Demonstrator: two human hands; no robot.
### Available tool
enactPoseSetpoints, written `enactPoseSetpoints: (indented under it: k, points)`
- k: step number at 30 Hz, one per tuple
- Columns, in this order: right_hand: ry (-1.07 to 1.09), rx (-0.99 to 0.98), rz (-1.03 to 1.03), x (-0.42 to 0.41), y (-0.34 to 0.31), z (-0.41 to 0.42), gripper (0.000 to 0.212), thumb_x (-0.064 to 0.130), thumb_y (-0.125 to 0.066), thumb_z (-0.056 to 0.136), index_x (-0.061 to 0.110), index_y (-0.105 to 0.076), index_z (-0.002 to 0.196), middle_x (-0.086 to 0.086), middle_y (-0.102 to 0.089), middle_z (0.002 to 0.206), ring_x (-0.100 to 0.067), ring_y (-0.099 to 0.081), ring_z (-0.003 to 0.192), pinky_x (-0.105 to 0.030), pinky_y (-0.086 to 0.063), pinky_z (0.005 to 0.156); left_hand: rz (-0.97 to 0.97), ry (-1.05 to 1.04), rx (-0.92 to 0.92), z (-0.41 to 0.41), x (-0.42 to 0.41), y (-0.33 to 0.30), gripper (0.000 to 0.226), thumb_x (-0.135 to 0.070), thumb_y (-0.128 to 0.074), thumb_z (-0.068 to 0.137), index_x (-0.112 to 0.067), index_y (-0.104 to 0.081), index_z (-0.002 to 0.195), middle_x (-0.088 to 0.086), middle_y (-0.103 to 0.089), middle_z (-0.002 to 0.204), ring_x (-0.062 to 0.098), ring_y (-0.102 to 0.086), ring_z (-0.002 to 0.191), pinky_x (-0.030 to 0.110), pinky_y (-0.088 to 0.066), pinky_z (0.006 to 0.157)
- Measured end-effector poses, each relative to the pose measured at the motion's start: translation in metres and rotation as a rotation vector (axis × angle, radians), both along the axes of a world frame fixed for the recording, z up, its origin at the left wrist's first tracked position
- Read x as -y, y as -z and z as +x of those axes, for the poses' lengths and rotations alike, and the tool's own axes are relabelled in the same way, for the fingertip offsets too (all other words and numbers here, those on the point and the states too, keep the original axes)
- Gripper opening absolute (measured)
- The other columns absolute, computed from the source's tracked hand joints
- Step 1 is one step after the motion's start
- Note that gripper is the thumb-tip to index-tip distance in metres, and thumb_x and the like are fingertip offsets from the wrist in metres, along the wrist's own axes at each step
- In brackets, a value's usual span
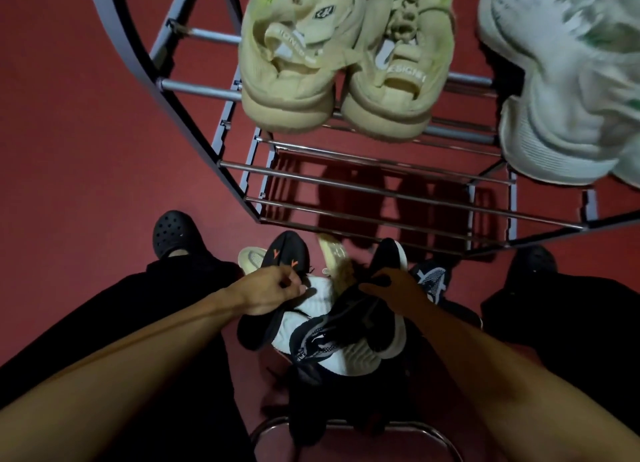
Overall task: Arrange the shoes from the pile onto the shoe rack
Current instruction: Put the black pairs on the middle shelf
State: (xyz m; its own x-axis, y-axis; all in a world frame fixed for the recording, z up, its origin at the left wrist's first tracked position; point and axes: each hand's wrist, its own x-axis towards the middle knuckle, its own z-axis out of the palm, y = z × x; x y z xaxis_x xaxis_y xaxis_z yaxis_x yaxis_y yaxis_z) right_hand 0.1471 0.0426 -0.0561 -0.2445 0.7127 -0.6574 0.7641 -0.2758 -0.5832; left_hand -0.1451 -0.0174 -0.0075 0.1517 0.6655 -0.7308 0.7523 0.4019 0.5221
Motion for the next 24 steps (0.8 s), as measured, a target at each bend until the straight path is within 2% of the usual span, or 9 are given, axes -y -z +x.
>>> enactPoseSetpoints:
  k: [3, 6, 9, 11, 14, 17, 19, 22, 24]
  points:
    - [0.123, -0.076, -0.027, 0.018, -0.021, 0.003, 0.046, 0.036, -0.079, 0.08, -0.007, -0.067, 0.087, -0.022, -0.064, 0.078, -0.014, -0.059, 0.063, -0.012, -0.043, 0.053, -0.001, -0.021, 0.045, 0.011, 0.005, -0.004, 0.022, -0.049, -0.06, 0.093, -0.029, -0.066, 0.099, -0.009, -0.072, 0.102, 0.01, -0.066, 0.1, 0.04, -0.052, 0.099]
    - [0.306, -0.139, -0.033, 0.035, -0.039, 0.005, 0.043, 0.031, -0.077, 0.082, -0.01, -0.066, 0.083, -0.011, -0.061, 0.067, -0.003, -0.059, 0.056, -0.014, -0.045, 0.054, -0.03, -0.058, 0.096, 0.032, 0.009, -0.019, 0.032, -0.055, -0.059, 0.093, -0.024, -0.066, 0.097, -0.009, -0.073, 0.093, 0.01, -0.068, 0.09, 0.036, -0.054, 0.094]
    - [0.48, -0.212, -0.007, 0.048, -0.052, 0.007, 0.039, 0.033, -0.071, 0.087, -0.005, -0.07, 0.08, -0.01, -0.067, 0.07, -0.012, -0.063, 0.066, -0.021, -0.049, 0.058, -0.02, -0.113, 0.157, 0.054, 0.013, -0.037, 0.048, -0.055, -0.058, 0.094, -0.009, -0.07, 0.087, 0.0, -0.076, 0.08, 0.015, -0.07, 0.074, 0.028, -0.054, 0.075]
    - [0.606, -0.247, -0.059, 0.055, -0.056, 0.006, 0.033, 0.036, -0.07, 0.088, 0.004, -0.071, 0.081, -0.006, -0.069, 0.075, -0.018, -0.066, 0.073, -0.029, -0.054, 0.066, -0.097, -0.202, 0.225, 0.066, 0.019, -0.043, 0.052, -0.048, -0.059, 0.096, 0.001, -0.073, 0.089, 0.01, -0.077, 0.079, 0.018, -0.069, 0.067, 0.025, -0.055, 0.065]
    - [0.805, -0.327, -0.231, 0.068, -0.054, 0.0, 0.021, 0.032, -0.075, 0.084, 0.012, -0.072, 0.088, -0.009, -0.073, 0.09, -0.025, -0.069, 0.085, -0.04, -0.059, 0.08, -0.238, -0.353, 0.304, 0.074, 0.03, -0.042, 0.062, -0.06, -0.062, 0.09, 0.001, -0.073, 0.096, 0.015, -0.078, 0.086, 0.023, -0.074, 0.077, 0.03, -0.057, 0.066]
    - [0.86, -0.402, -0.364, 0.08, -0.053, -0.008, 0.022, 0.02, -0.076, 0.084, 0.005, -0.071, 0.099, -0.014, -0.074, 0.093, -0.025, -0.072, 0.079, -0.038, -0.059, 0.072, -0.335, -0.577, 0.344, 0.072, 0.04, -0.032, 0.069, -0.071, -0.069, 0.076, -0.009, -0.073, 0.106, 0.015, -0.077, 0.099, 0.025, -0.077, 0.087, 0.033, -0.06, 0.069]
    - [0.842, -0.459, -0.463, 0.086, -0.055, -0.012, 0.022, 0.016, -0.072, 0.087, 0.003, -0.069, 0.106, -0.015, -0.074, 0.098, -0.025, -0.072, 0.081, -0.038, -0.06, 0.073, -0.422, -0.725, 0.424, 0.072, 0.042, -0.028, 0.07, -0.064, -0.075, 0.076, -0.008, -0.069, 0.116, 0.016, -0.074, 0.105, 0.027, -0.074, 0.091, 0.038, -0.061, 0.08]
    - [0.726, -0.498, -0.517, 0.091, -0.051, -0.013, 0.029, 0.018, -0.068, 0.09, 0.0, -0.068, 0.113, -0.019, -0.073, 0.108, -0.038, -0.067, 0.106, -0.05, -0.051, 0.099, -0.434, -0.9, 0.638, 0.081, 0.041, -0.028, 0.048, -0.034, -0.077, 0.087, 0.001, -0.068, 0.119, 0.018, -0.073, 0.112, 0.031, -0.071, 0.105, 0.047, -0.055, 0.097]
    - [0.671, -0.499, -0.517, 0.092, -0.048, -0.012, 0.03, 0.021, -0.069, 0.09, 0.0, -0.068, 0.113, -0.019, -0.072, 0.109, -0.039, -0.064, 0.111, -0.052, -0.046, 0.104, -0.384, -0.955, 0.652, 0.089, 0.039, -0.03, 0.036, -0.016, -0.074, 0.09, 0.005, -0.066, 0.118, 0.019, -0.075, 0.109, 0.032, -0.073, 0.102, 0.049, -0.058, 0.092]
